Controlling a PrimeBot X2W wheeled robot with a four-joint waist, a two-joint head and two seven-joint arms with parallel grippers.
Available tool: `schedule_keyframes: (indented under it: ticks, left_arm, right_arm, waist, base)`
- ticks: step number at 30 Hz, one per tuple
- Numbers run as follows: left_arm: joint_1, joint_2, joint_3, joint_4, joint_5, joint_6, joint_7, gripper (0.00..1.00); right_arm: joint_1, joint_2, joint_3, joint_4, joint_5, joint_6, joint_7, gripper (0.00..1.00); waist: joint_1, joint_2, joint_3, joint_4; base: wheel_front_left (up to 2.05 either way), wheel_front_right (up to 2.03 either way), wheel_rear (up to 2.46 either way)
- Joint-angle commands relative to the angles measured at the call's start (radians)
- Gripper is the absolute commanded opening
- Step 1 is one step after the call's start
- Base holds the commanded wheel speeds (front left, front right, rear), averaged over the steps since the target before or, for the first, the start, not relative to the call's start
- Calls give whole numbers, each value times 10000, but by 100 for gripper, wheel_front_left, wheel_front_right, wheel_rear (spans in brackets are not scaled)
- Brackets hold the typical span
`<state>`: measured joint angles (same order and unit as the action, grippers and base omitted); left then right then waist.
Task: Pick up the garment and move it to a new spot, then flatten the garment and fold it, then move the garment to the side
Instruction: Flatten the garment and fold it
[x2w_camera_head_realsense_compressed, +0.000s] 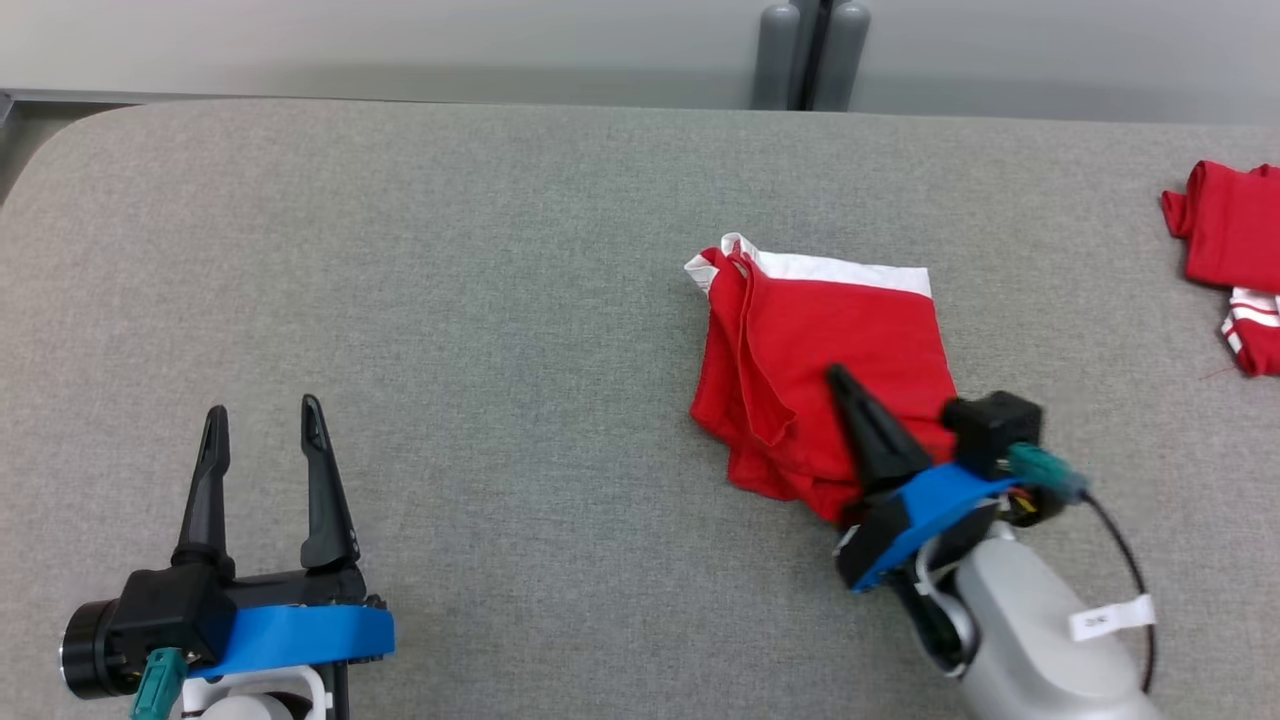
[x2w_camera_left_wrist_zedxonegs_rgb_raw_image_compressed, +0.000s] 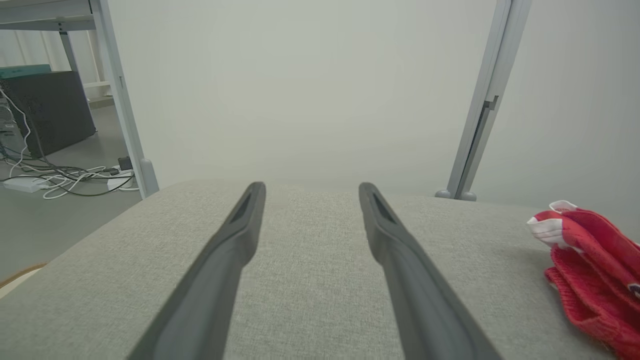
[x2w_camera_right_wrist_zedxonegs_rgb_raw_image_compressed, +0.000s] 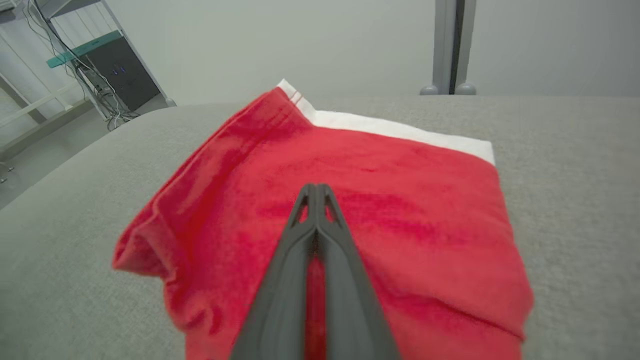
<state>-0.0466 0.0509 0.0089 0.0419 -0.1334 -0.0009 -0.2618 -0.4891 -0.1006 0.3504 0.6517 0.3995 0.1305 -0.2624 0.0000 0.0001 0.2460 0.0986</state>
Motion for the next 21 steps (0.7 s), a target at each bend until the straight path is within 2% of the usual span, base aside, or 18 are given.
schedule_keyframes:
  ticks: [1, 7, 12, 15, 20, 21]
  left_arm:
    - [-155, -10, -16, 31, 4, -50, -42, 100]
    - [-242, -10, -45, 133, -46, -66, -42, 100]
    - [-224, -10, -66, 221, -40, 14, -42, 100]
    - [-228, -12, -35, 280, 7, -21, -42, 100]
    - [-132, -13, 208, 487, 210, 25, -42, 100]
    - [-98, -9, 290, 542, 237, 44, -42, 100]
  right_arm:
    - [-184, 166, 273, 85, -49, 3, -30, 0]
    - [-432, 454, 1702, 585, 117, 3, -30, 0]
    - [-501, 500, 2249, 460, 513, 3, -31, 0]
    - [-494, 476, 2184, 222, 552, 3, -31, 0]
    - [-92, 405, 1196, -721, 160, 3, -29, 0]
    - [14, 313, 884, -1021, 47, 3, -29, 11]
  waist:
    - [0, -1, 33, 51]
    - [0, -1, 42, 156]
    - [0, -1, -78, 132]
    - [0, -1, -144, 46]
    - [0, -1, -411, -347]
    - [0, -1, -469, -460]
  base:
    - [0, 0, 0]
    - [0, 0, 0]
    - [0, 0, 0]
    - [0, 0, 0]
    - [0, 0, 0]
    - [0, 0, 0]
